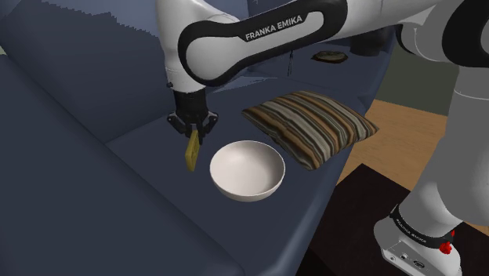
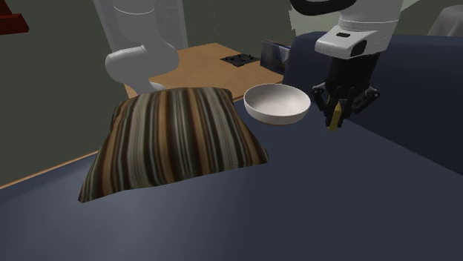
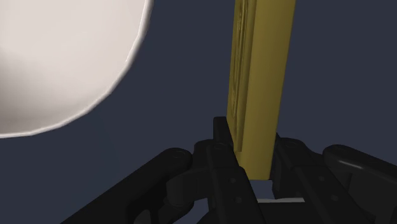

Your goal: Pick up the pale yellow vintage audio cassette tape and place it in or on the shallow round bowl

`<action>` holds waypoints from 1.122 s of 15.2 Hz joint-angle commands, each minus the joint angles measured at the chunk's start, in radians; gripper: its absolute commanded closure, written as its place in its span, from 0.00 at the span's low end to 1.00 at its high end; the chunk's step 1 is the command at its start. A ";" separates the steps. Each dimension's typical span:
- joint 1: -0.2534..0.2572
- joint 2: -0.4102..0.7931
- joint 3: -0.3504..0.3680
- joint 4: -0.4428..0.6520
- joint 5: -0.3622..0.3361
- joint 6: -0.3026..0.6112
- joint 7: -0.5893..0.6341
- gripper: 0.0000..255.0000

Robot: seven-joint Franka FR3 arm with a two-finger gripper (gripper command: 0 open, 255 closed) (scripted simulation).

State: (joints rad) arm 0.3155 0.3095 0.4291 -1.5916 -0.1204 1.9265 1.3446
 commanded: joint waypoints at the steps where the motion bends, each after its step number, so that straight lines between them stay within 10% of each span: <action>1: 0.001 -0.005 0.001 0.021 0.003 -0.026 -0.001 1.00; 17: 0.001 -0.049 0.009 0.163 0.023 -0.208 -0.011 1.00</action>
State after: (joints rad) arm 0.3215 0.2806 0.4373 -1.4104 -0.1054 1.7193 1.3363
